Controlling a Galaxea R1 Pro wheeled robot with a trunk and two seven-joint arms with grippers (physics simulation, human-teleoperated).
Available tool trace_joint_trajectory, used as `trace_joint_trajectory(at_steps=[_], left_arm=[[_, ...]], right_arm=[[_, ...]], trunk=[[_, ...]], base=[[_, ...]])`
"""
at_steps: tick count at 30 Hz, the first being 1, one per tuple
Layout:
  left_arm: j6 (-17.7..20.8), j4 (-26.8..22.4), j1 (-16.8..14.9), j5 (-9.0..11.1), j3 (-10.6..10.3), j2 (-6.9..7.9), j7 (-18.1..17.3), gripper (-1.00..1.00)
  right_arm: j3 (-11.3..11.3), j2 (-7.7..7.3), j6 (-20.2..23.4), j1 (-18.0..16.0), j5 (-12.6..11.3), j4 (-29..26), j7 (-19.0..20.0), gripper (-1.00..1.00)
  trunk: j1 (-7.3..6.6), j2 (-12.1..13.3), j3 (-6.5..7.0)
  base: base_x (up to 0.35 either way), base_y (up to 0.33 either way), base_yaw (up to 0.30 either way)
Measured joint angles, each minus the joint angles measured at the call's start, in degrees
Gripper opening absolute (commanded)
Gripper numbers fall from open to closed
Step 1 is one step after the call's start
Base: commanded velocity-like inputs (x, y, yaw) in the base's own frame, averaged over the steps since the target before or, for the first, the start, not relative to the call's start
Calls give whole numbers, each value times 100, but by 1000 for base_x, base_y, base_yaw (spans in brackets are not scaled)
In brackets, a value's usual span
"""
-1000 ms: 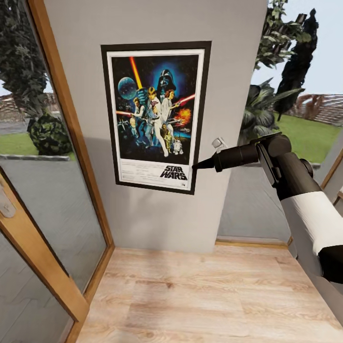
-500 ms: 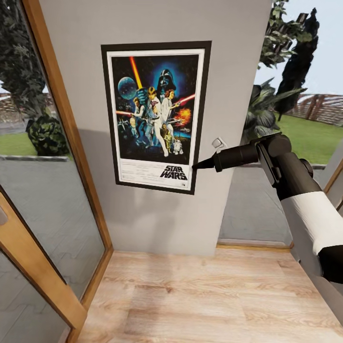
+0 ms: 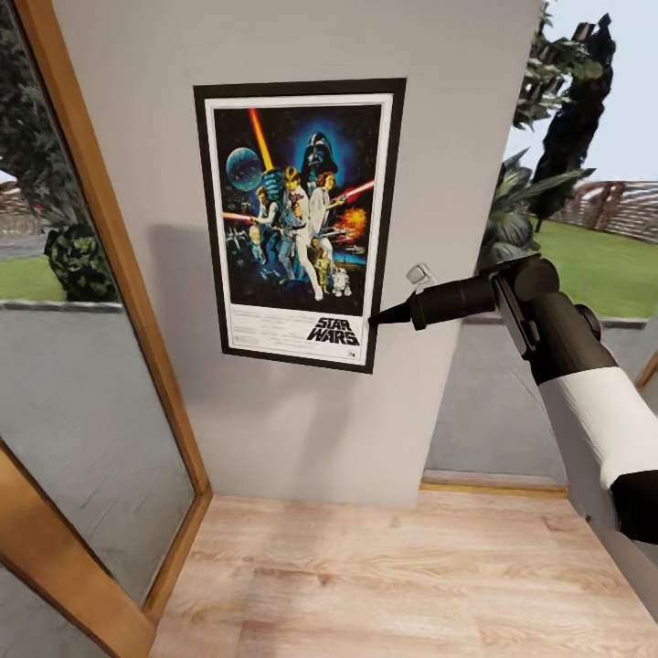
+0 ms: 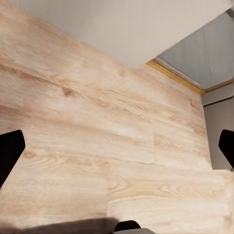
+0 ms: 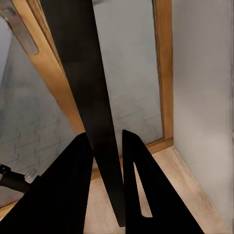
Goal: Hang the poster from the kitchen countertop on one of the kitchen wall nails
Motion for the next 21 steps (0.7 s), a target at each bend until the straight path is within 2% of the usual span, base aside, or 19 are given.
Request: trace_joint_trajectory(at_steps=[13, 21], left_arm=[[0, -1, 0, 0, 0, 0, 0, 100], [0, 1, 0, 0, 0, 0, 0, 100]], right_arm=[[-2, 0, 0, 0, 0, -5, 0, -100], [-2, 0, 0, 0, 0, -5, 0, -100]], trunk=[[0, 0, 0], [3, 1, 0]], base=[[329, 0, 0], [81, 0, 0]])
